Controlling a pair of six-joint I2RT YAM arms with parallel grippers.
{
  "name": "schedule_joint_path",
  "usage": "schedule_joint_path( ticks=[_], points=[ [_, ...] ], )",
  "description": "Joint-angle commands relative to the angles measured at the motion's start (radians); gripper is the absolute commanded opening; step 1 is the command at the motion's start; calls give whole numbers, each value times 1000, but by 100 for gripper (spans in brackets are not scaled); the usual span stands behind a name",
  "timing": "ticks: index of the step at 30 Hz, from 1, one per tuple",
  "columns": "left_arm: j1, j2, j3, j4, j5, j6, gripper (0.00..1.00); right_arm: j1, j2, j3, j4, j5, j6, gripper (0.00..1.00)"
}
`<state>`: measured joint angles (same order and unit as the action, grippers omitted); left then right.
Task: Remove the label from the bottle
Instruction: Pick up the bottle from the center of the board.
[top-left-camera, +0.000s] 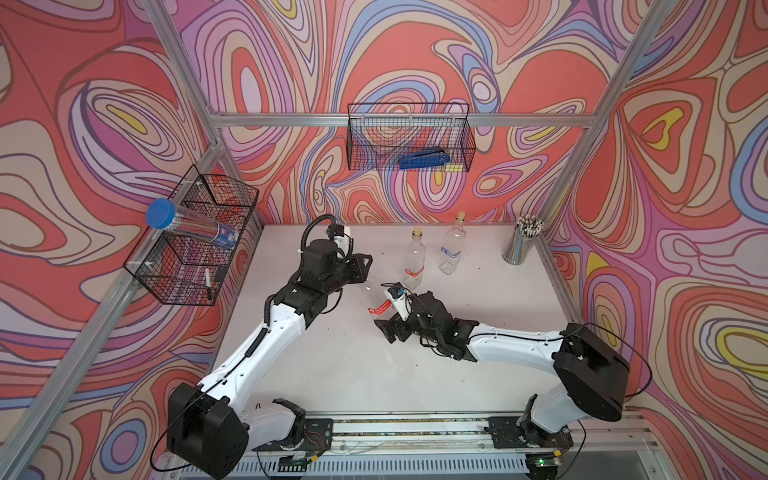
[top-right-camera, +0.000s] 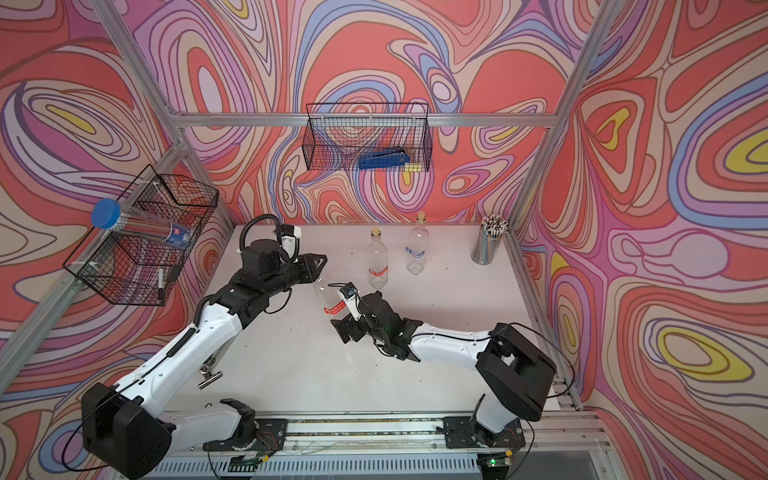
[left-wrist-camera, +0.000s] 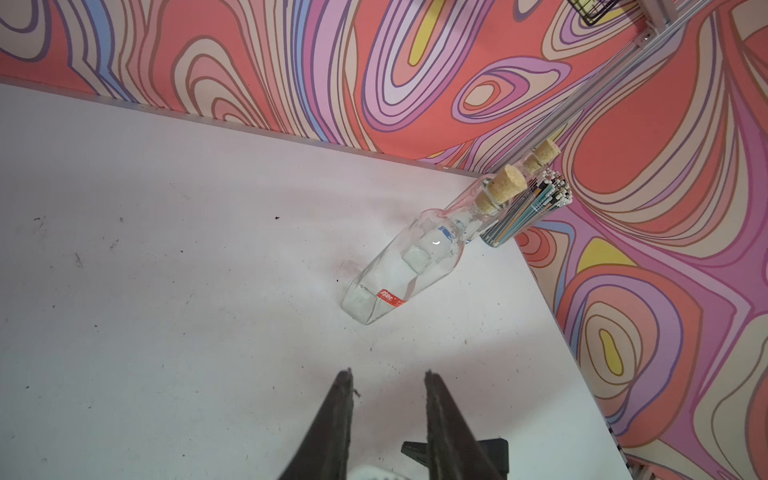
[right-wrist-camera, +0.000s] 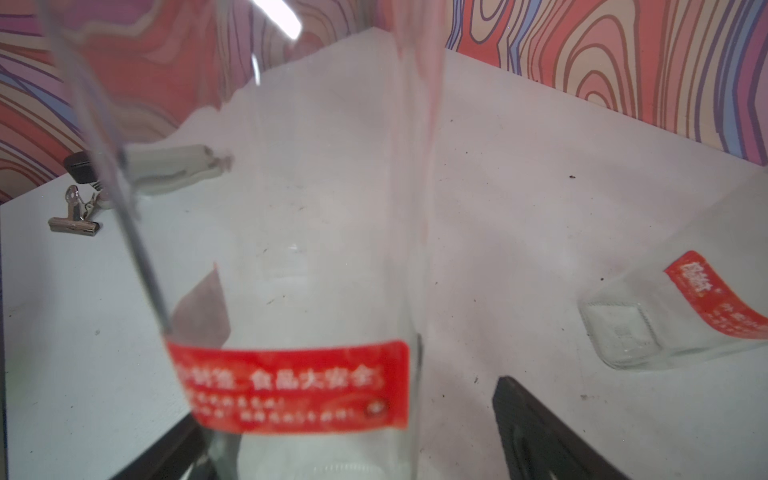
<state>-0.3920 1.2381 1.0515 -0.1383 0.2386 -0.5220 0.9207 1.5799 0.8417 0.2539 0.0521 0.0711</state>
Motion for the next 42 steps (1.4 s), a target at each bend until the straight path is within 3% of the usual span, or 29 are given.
schedule_joint_path(
  ticks=[1, 8, 15, 18, 25, 28, 34, 42],
  points=[
    [-3, -39, 51, 31, 49, -42, 0, 3, 9, 20, 36, 7, -24, 95],
    [-4, -59, 61, 40, 81, -61, 0, 4, 20, 32, 51, -18, -32, 87],
    [-4, -63, 74, 54, 117, -73, 0, 4, 18, 40, 57, -41, -27, 65],
    [-4, -64, 79, 57, 126, -73, 0, 4, 7, 40, 52, -45, -20, 51],
    [-4, -69, 72, 70, 151, -50, 0, 4, -23, 53, 10, -76, -17, 4],
    [-4, -78, 64, 88, 177, -19, 0, 3, -37, 64, -15, -103, -15, 0],
    [-3, -106, 63, 107, 238, 47, 44, 2, -70, 83, -66, -183, -23, 0],
    [7, -172, 48, 135, 300, 102, 86, 1, -118, 114, -131, -318, -30, 0]
  ],
)
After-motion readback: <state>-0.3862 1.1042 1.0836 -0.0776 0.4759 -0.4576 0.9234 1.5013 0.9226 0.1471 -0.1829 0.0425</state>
